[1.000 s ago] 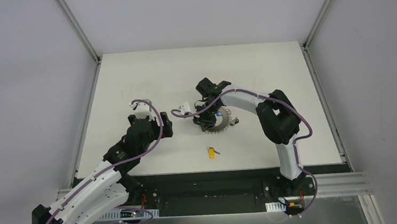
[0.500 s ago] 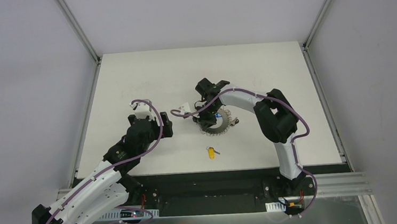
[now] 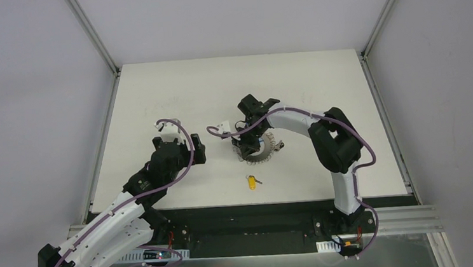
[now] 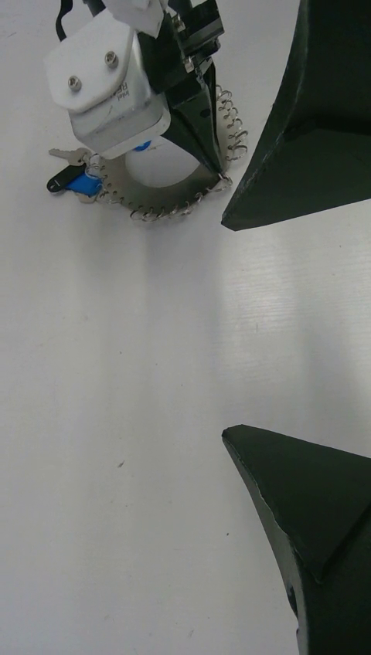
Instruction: Put the keys on the keyring
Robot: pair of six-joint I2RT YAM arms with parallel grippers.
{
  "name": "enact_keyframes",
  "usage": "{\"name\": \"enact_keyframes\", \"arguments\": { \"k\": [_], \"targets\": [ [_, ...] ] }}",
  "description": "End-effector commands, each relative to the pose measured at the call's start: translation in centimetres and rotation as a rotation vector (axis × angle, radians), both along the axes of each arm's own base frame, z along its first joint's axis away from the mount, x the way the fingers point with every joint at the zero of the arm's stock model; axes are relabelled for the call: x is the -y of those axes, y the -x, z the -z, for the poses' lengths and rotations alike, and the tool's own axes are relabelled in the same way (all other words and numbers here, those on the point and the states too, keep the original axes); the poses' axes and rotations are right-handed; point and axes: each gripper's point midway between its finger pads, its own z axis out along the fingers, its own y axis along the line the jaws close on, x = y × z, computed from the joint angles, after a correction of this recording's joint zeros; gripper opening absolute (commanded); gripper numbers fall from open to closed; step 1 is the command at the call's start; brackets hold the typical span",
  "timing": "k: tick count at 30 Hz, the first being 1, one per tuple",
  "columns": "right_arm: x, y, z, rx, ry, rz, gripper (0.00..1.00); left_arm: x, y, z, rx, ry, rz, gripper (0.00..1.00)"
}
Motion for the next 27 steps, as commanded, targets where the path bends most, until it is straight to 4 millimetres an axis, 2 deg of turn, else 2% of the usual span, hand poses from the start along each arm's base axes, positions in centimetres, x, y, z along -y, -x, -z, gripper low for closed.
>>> {"name": "enact_keyframes", "arguments": {
  "k": [1, 7, 18, 22, 27],
  "targets": [
    [-1.9, 0.4, -4.9, 0.025, -0.171, 0.07, 0.0, -0.1, -0.2, -0.9, 0.042, 0.038, -0.009, 1.0],
    [-2.1, 0.3, -6.8, 0.05, -0.221, 0.182, 0.0, 1.0, 0.2, -2.2, 0.092, 0.094, 0.062, 0.96],
    [-2.1, 0.6, -12.3, 0.114, -0.387, 0.322, 0.0, 5.6, 1.8, -6.8, 0.169, 0.271, 0.31, 0.92],
    [-1.5, 1.4, -14.6, 0.144, -0.438, 0.349, 0.0, 6.4, 2.4, -8.2, 0.172, 0.321, 0.35, 0.92],
    [-1.0, 2.4, -16.4, 0.157, -0.466, 0.38, 0.0, 6.8, 3.2, -10.3, 0.184, 0.367, 0.386, 0.92]
  ]
}}
